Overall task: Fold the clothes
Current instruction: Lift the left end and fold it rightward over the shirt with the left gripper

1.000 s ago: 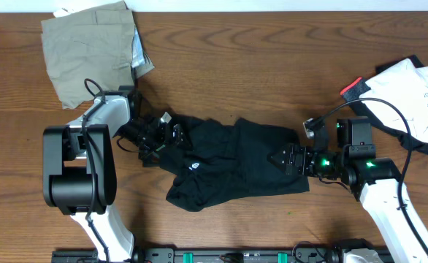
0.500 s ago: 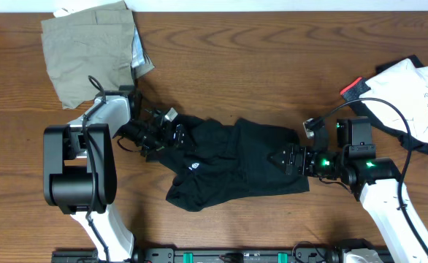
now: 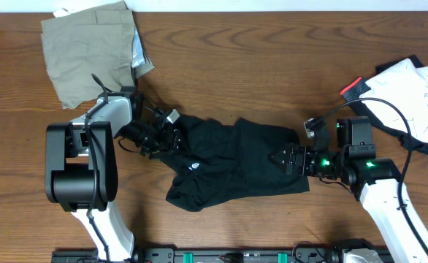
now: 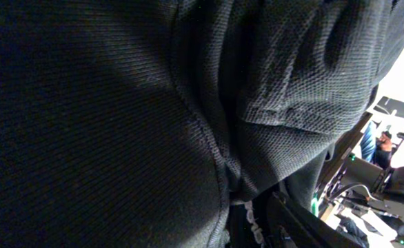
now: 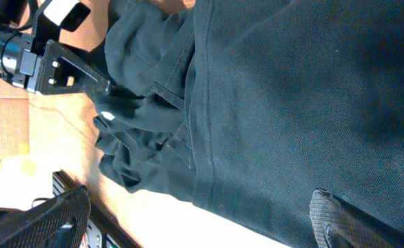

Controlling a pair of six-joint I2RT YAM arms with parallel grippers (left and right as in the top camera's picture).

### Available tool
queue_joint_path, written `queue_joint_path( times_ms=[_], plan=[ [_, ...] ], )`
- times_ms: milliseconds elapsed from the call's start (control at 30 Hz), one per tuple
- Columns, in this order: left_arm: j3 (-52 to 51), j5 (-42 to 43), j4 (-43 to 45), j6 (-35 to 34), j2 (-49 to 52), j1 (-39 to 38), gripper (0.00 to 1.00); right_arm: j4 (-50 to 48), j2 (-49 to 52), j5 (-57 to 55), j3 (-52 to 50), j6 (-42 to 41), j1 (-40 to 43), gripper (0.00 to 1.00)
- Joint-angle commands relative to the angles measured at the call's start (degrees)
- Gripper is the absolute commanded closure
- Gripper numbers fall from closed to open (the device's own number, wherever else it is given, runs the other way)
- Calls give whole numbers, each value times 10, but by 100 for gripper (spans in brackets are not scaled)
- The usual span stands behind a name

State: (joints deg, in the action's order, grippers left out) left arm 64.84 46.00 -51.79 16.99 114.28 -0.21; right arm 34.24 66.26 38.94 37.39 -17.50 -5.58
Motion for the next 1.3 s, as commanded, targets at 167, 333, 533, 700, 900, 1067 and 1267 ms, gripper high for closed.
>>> queue_joint_path(
  times_ms=[167, 333, 533, 700, 900, 1067, 1267],
  plan=[
    [-9, -14, 3, 14, 13, -12, 36, 0, 1, 1, 1, 8, -9, 1],
    [-9, -14, 3, 14, 13, -14, 32, 0, 1, 1, 1, 8, -9, 1],
    [-9, -14, 13, 14, 13, -20, 71, 0, 1, 1, 1, 8, -9, 1],
    [-9, -15, 15, 13, 13, -20, 94, 1, 1, 1, 1, 8, -9, 1],
    [10, -63, 15, -42, 13, -3, 94, 1, 1, 0, 1, 9, -9, 1],
    [43, -120, 5, -103, 13, 30, 94, 1, 1, 0, 1, 19, -9, 1],
    [104, -182, -48, -134, 13, 75, 94, 1, 1, -2, 1, 24, -9, 1]
  ],
)
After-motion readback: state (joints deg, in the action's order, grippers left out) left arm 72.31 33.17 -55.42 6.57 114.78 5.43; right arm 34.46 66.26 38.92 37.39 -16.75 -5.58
